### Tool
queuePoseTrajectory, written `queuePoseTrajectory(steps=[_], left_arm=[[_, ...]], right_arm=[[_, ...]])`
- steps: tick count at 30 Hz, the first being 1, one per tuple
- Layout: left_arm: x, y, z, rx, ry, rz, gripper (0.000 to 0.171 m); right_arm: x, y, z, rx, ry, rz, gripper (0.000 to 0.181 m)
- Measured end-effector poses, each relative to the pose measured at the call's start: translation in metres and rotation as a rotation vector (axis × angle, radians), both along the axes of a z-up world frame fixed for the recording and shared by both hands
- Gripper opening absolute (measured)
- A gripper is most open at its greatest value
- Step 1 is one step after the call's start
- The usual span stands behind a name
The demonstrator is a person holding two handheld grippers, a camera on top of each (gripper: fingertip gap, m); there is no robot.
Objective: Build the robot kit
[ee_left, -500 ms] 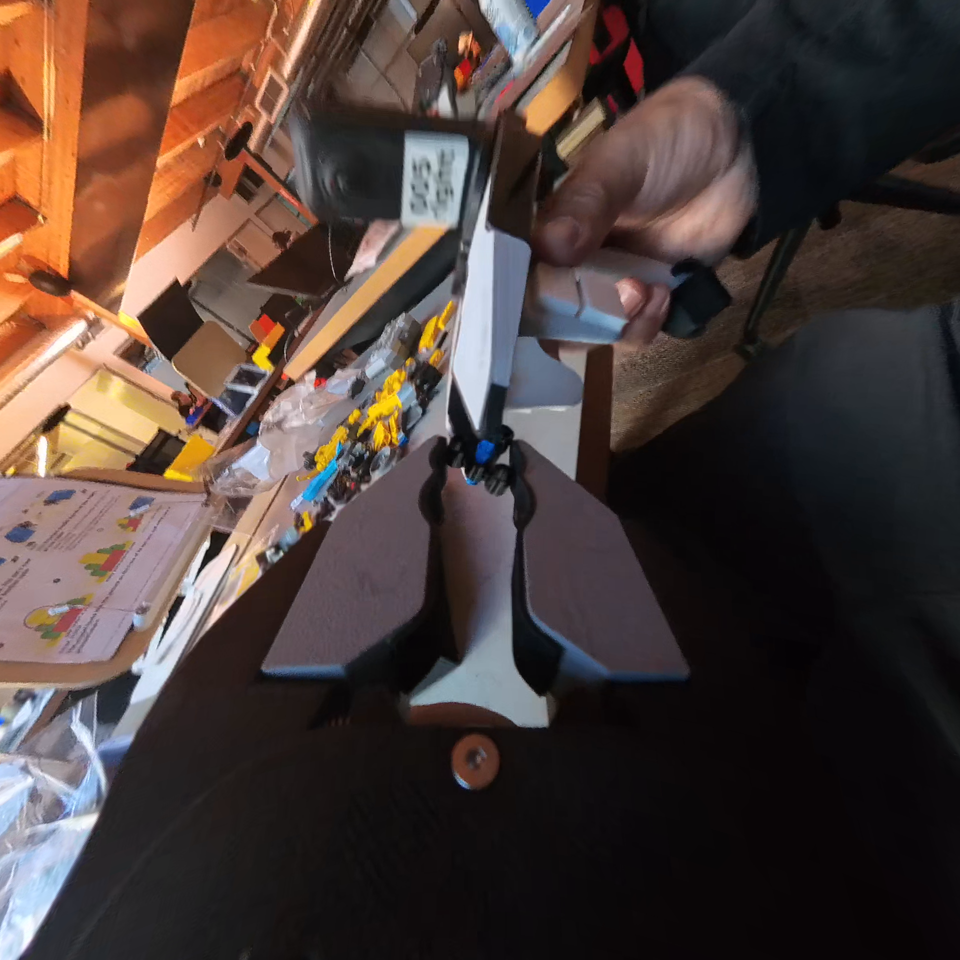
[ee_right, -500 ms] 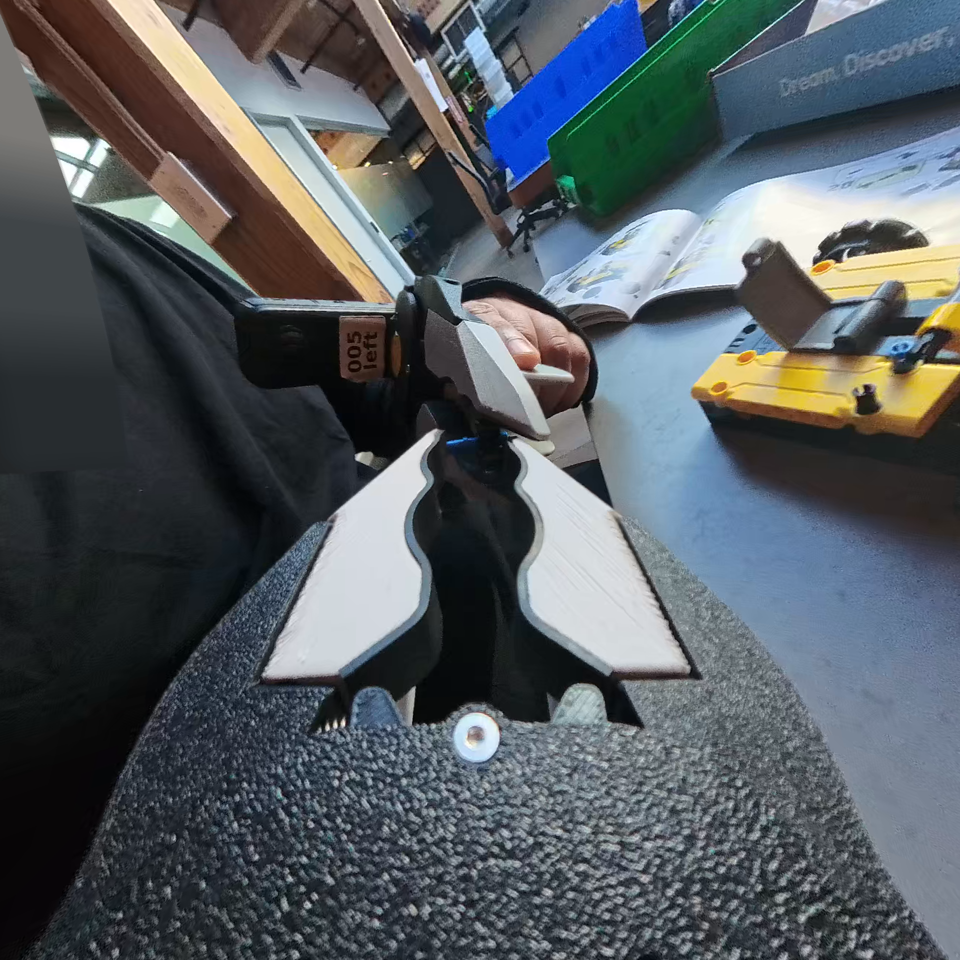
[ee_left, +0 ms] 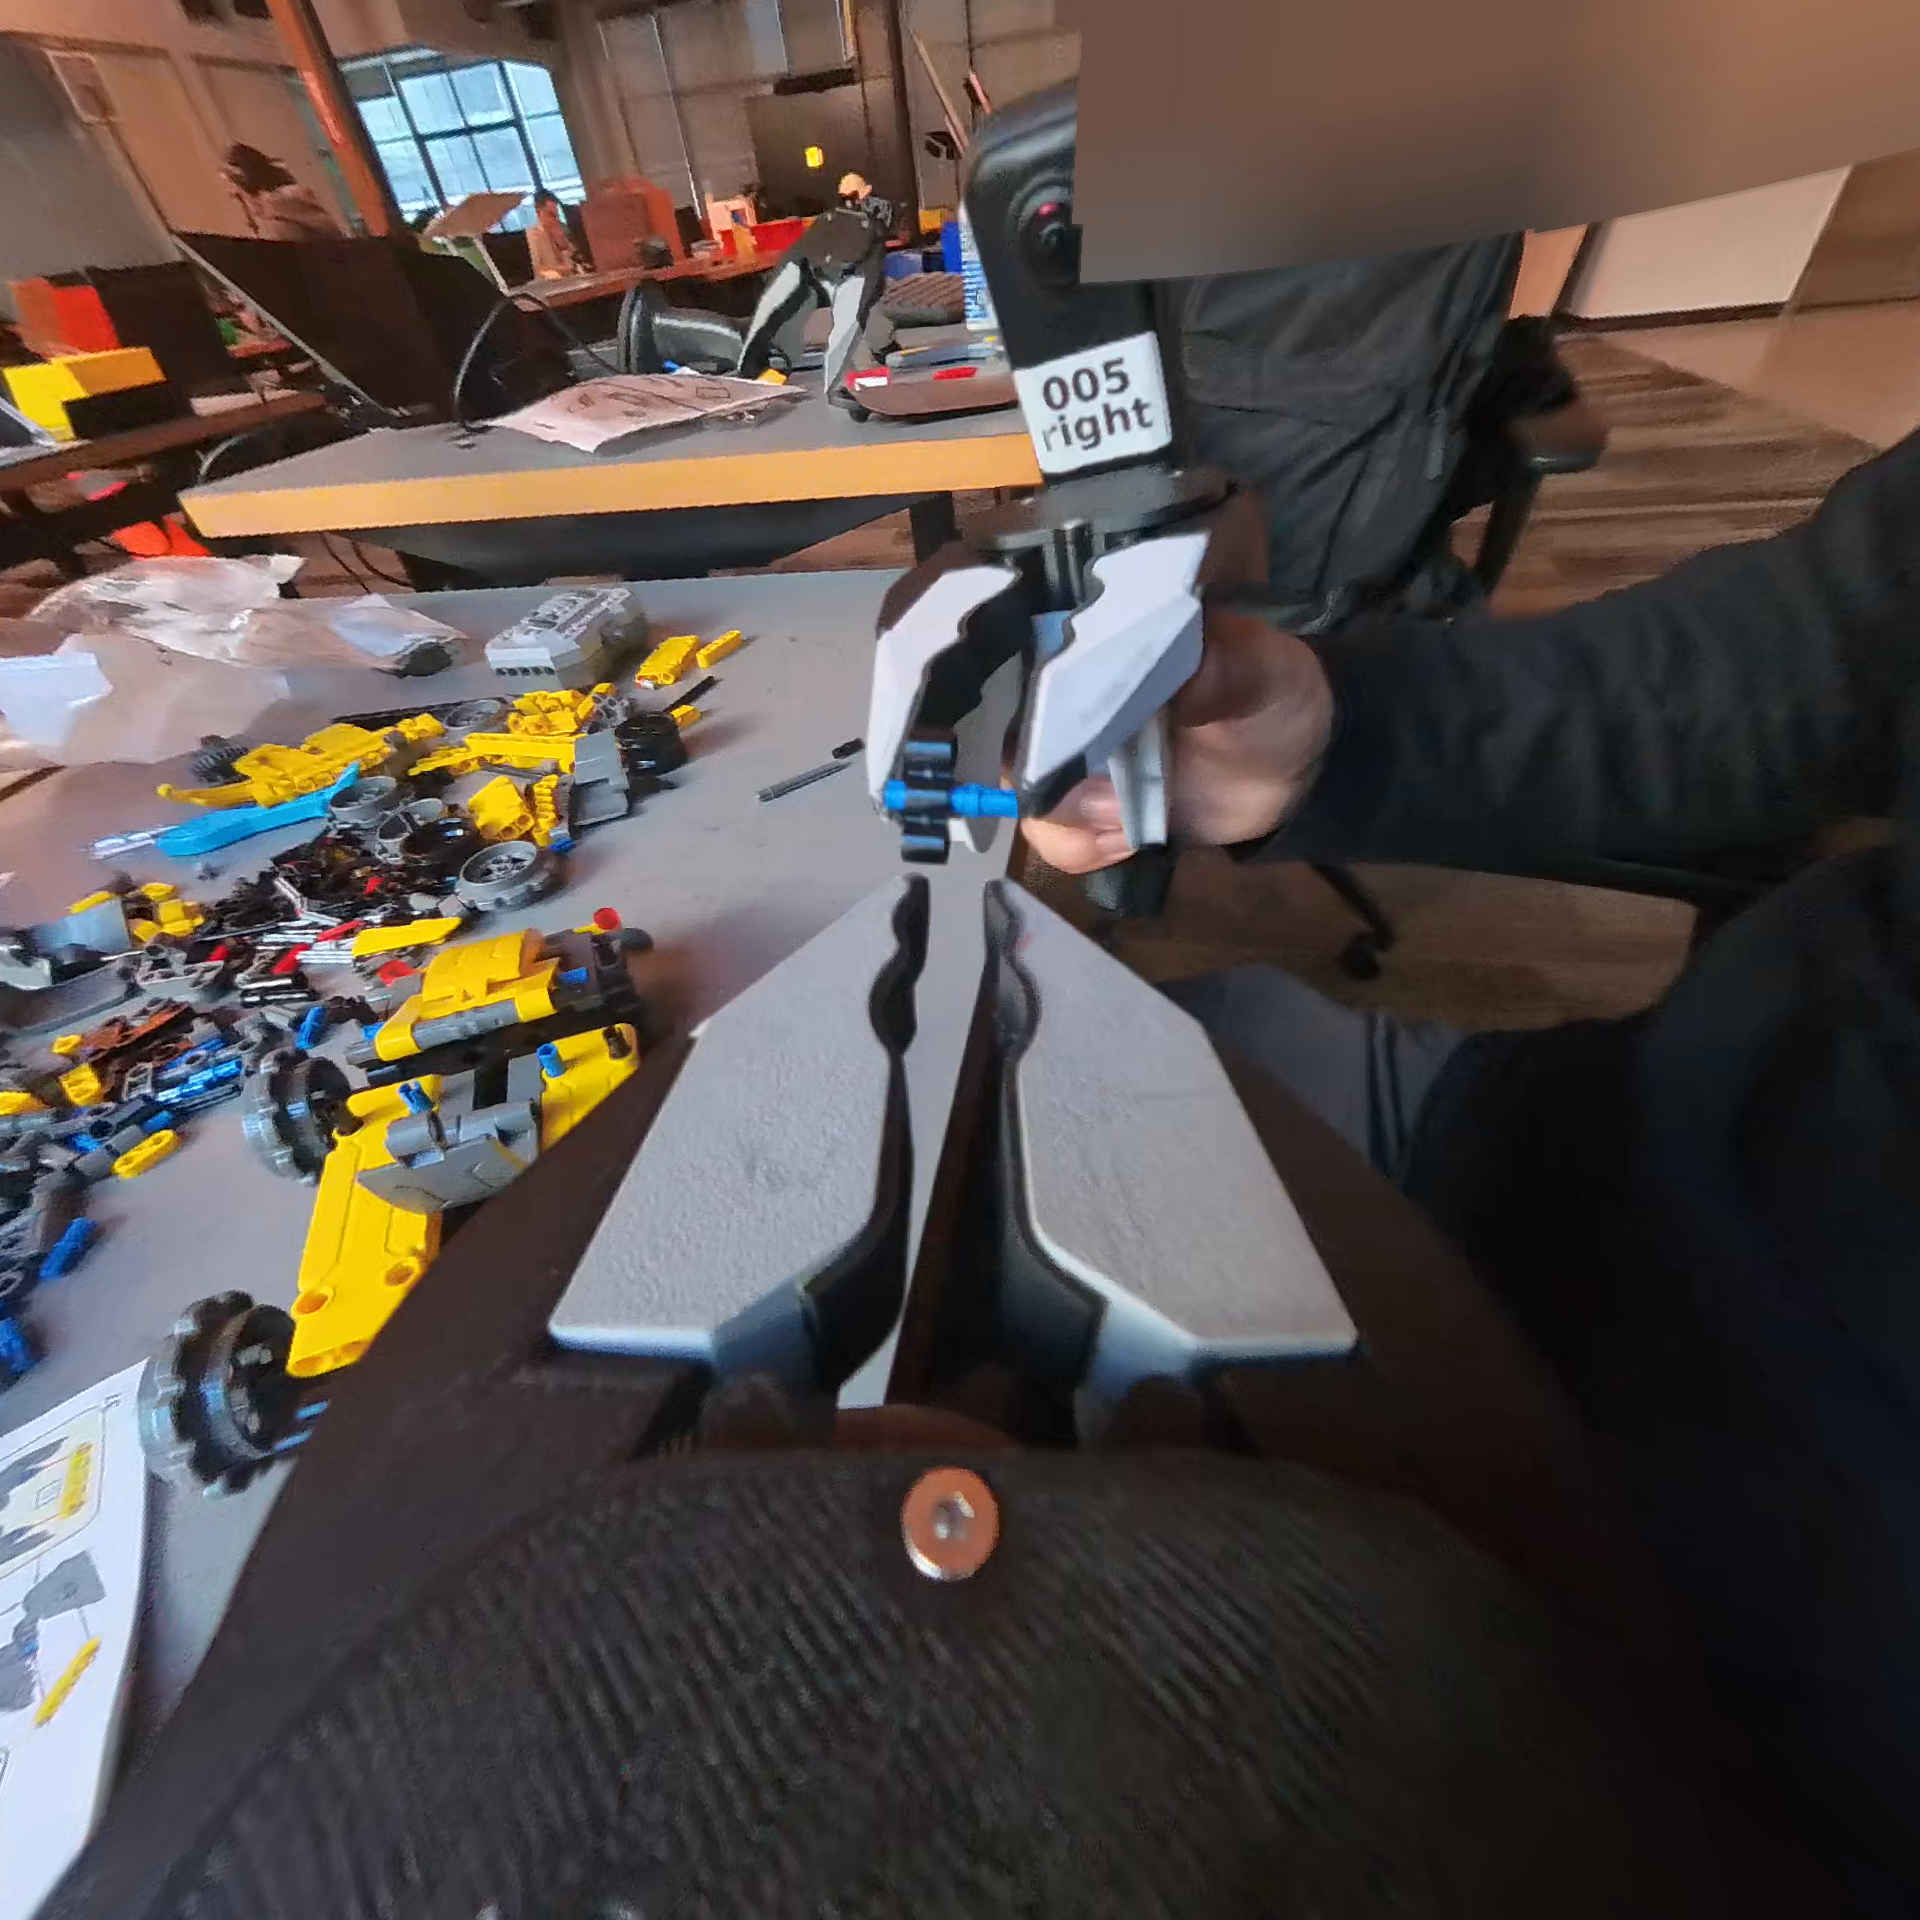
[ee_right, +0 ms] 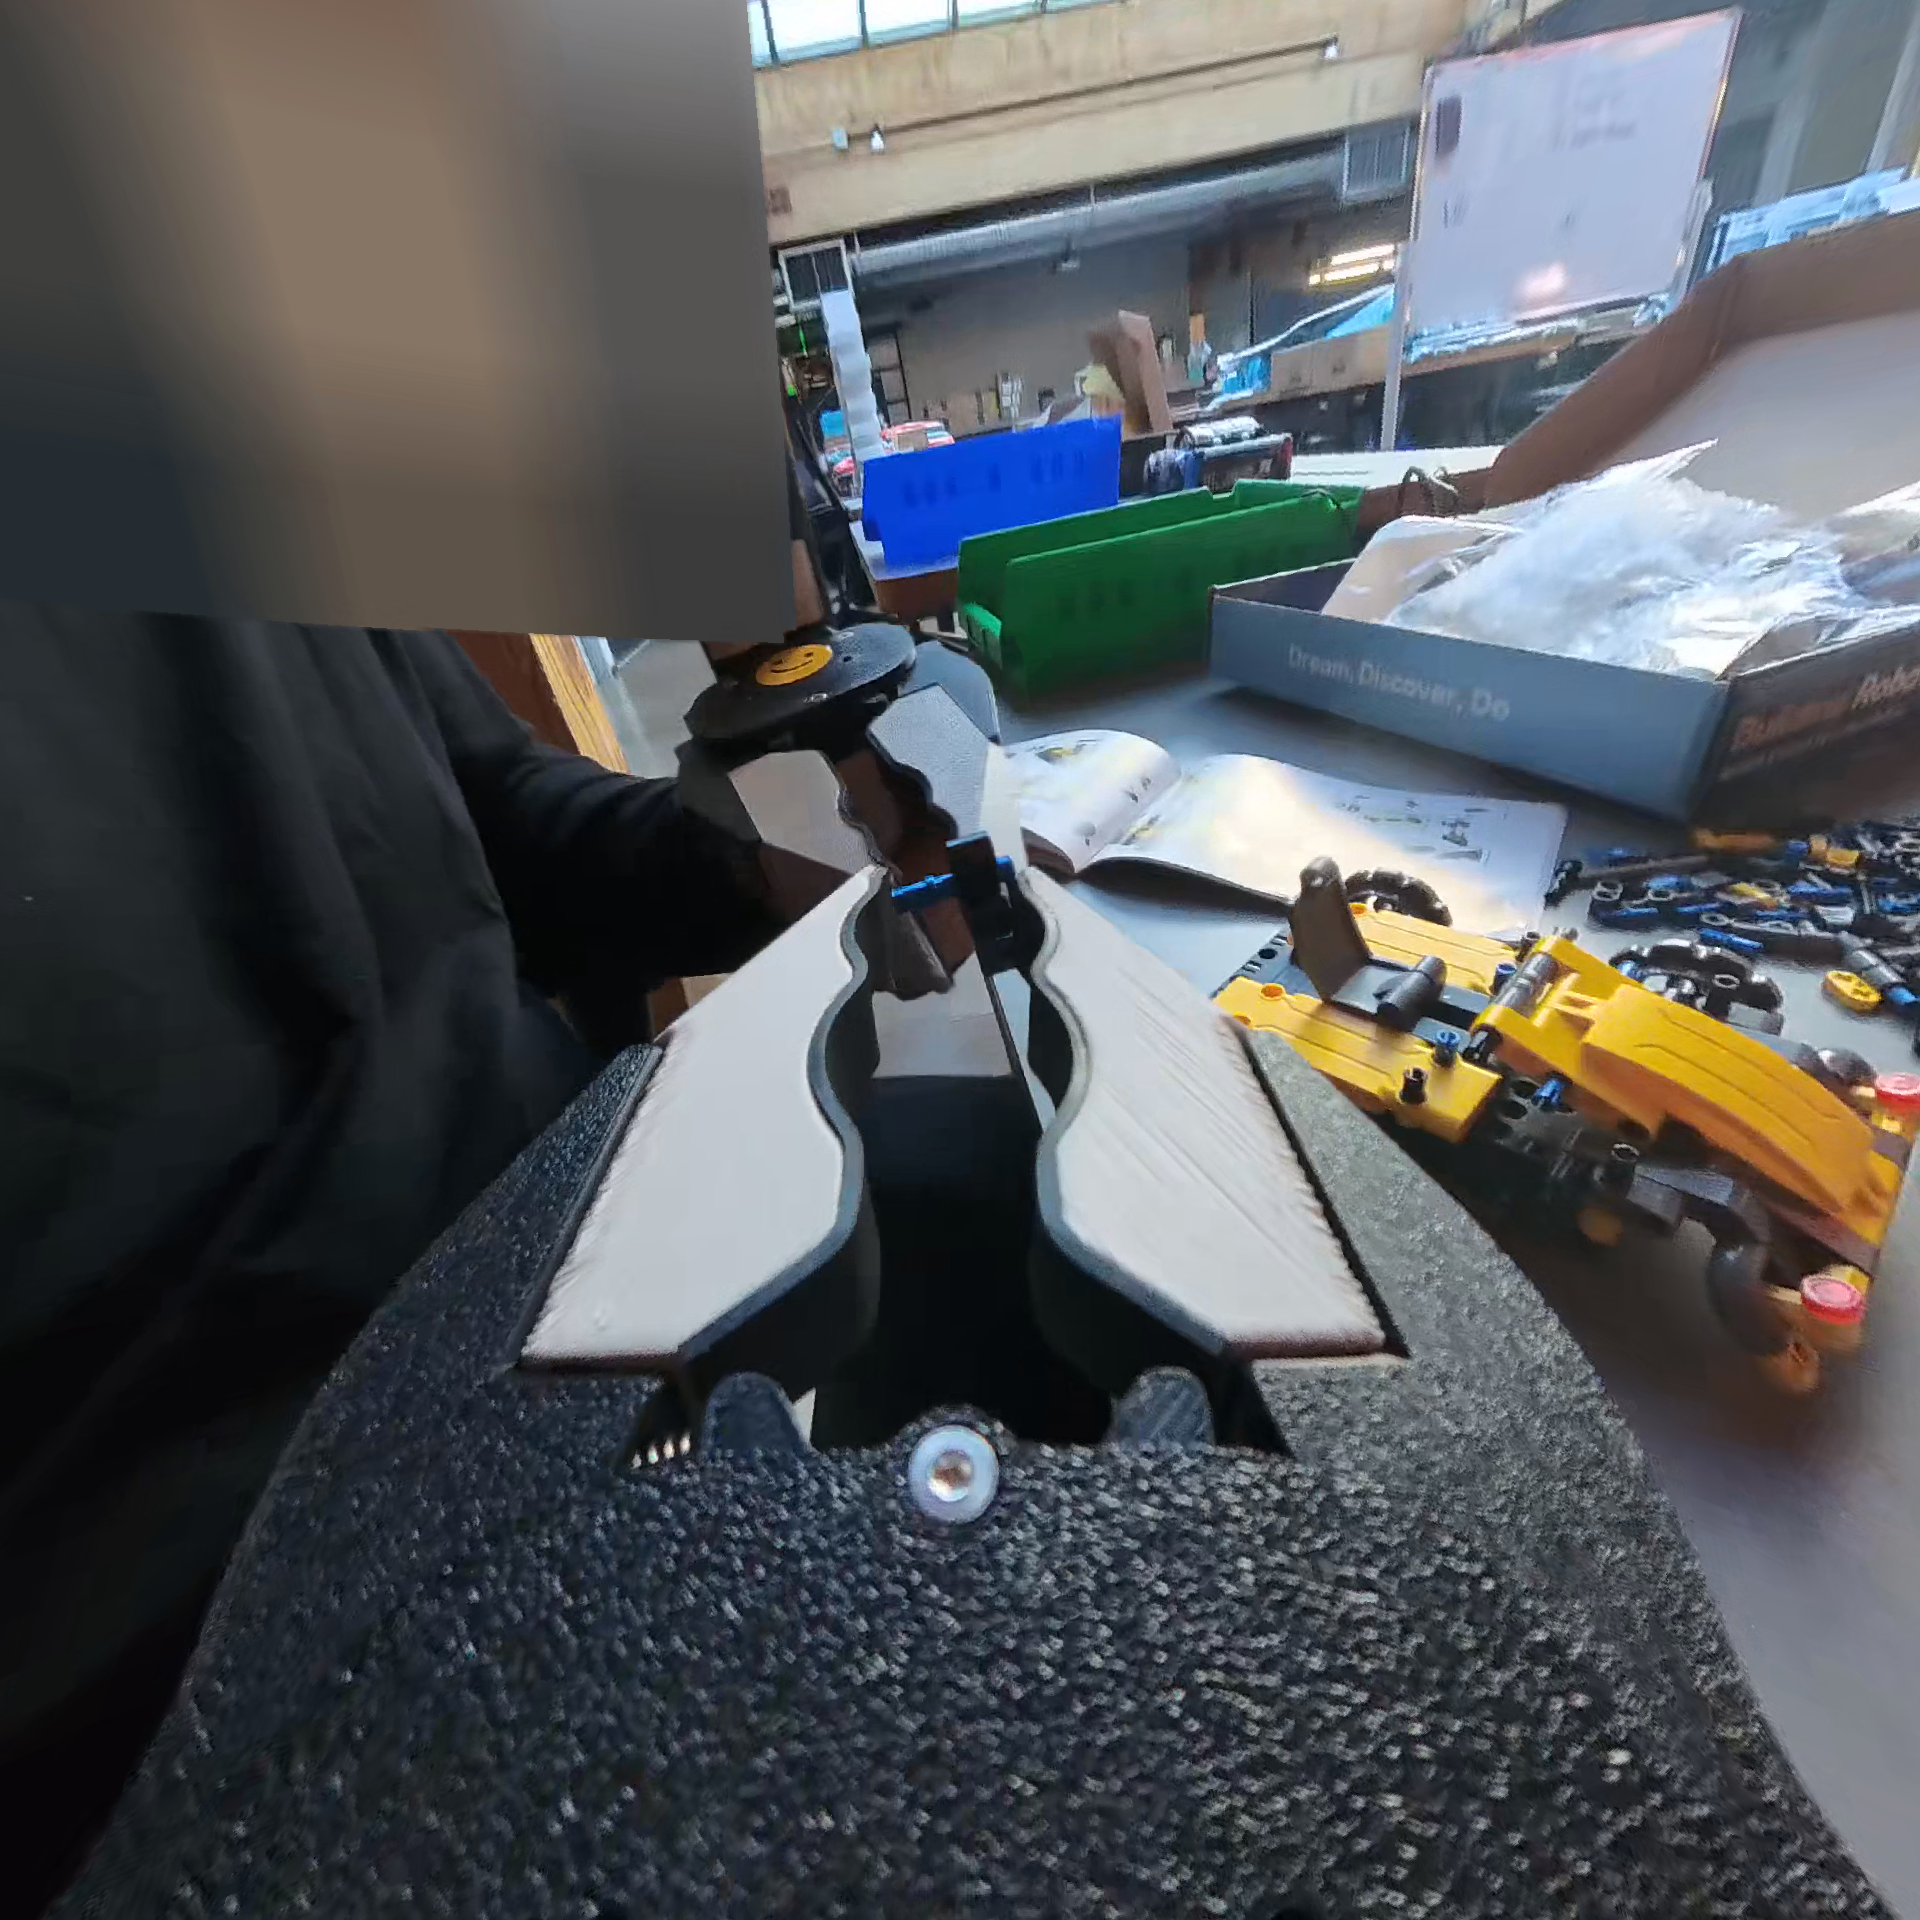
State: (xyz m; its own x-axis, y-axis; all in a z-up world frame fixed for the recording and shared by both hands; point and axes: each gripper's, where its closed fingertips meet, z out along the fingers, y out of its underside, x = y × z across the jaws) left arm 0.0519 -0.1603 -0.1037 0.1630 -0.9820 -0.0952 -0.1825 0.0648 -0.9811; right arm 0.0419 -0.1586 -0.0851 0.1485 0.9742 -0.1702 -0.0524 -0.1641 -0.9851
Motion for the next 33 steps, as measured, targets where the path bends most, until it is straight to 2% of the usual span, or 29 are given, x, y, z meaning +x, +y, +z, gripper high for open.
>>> queuePoseTrajectory(steps=[3,9,13,15,17,24,27,29,33], left_arm=[[-0.001,0.001,-0.002,-0.01,0.016,0.002,0.012],[-0.002,0.0,-0.004,0.005,0.034,-0.012,0.005],[-0.002,0.003,-0.01,0.065,0.111,0.015,0.005],[-0.001,0.0,-0.014,0.075,0.15,0.002,0.005],[0.001,-0.001,-0.019,0.116,0.196,0.001,0.005],[0.002,-0.002,-0.035,0.18,0.356,-0.015,0.003],[0.001,-0.003,-0.041,0.195,0.408,-0.022,0.003],[0.002,-0.003,-0.041,0.204,0.412,-0.017,0.003],[0.002,-0.005,-0.033,0.197,0.352,-0.04,0.003]], right_arm=[[-0.001,-0.002,-0.006,0.018,-0.024,0.007,0.023],[-0.007,-0.007,-0.011,0.038,-0.048,0.038,0.023],[-0.007,-0.005,-0.015,0.036,-0.067,0.033,0.023],[-0.005,-0.002,-0.019,0.051,-0.126,0.013,0.026],[-0.002,0.0,-0.023,0.107,-0.213,-0.022,0.038],[0.002,-0.008,-0.037,0.445,-0.591,-0.09,0.031],[0.002,-0.011,-0.045,0.542,-0.708,-0.096,0.022],[0.002,-0.012,-0.049,0.542,-0.744,-0.097,0.022],[0.002,-0.013,-0.045,0.509,-0.703,-0.106,0.022]])
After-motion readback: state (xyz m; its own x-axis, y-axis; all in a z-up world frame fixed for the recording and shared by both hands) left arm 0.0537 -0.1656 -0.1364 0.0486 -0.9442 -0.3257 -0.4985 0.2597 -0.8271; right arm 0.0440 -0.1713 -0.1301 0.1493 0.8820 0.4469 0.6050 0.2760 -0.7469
